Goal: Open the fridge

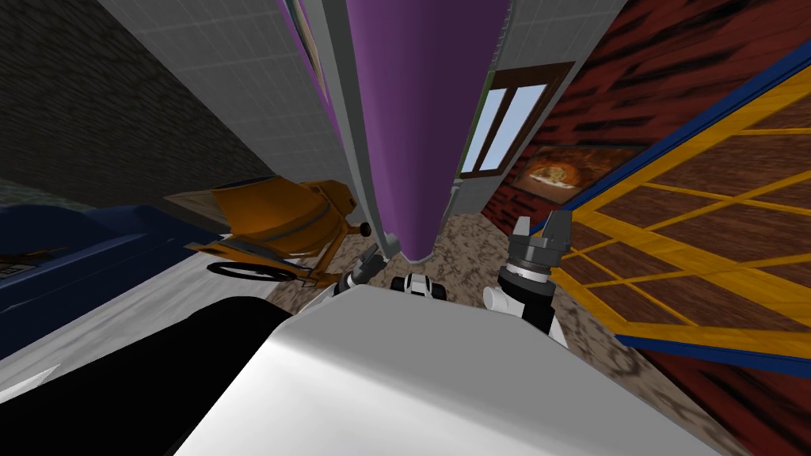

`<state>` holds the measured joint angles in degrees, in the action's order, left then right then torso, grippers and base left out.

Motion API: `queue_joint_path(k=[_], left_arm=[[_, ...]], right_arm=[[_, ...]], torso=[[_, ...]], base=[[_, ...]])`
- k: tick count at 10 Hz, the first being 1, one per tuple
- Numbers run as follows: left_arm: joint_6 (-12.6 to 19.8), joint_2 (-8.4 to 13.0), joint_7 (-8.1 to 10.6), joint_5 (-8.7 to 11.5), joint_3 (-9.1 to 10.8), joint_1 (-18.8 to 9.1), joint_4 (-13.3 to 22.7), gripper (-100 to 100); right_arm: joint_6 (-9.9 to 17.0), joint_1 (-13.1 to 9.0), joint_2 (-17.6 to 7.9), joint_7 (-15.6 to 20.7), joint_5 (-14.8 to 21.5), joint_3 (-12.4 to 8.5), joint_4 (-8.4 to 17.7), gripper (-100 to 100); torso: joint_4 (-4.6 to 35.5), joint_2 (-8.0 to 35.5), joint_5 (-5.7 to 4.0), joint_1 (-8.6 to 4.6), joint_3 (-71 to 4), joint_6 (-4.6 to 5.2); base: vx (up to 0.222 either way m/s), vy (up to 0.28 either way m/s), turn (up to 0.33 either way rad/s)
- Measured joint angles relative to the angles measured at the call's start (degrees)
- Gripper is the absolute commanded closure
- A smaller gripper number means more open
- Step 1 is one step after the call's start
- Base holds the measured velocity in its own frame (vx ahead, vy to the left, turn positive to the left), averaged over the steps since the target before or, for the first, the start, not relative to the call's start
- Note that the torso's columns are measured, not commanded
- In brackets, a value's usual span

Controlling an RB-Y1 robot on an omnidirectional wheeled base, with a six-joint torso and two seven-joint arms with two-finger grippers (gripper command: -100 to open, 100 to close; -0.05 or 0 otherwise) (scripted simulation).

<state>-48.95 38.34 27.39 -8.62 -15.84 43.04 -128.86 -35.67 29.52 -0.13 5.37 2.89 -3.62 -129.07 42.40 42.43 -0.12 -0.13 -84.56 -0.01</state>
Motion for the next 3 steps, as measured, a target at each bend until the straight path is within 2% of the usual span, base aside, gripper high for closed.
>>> queue_joint_path(k=[3], left_arm=[[0.1, 0.0, 0.04, 0.0, 0.00, 0.0, 0.1, 0]], right_arm=[[0.0, 0.0, 0.0, 0.0, 0.0, 0.0, 0.0, 0]], torso=[[-0.1, -0.1, 0.09, 0.09, 0.0, 0.00]], base=[[0.000, 0.000, 0.000]])
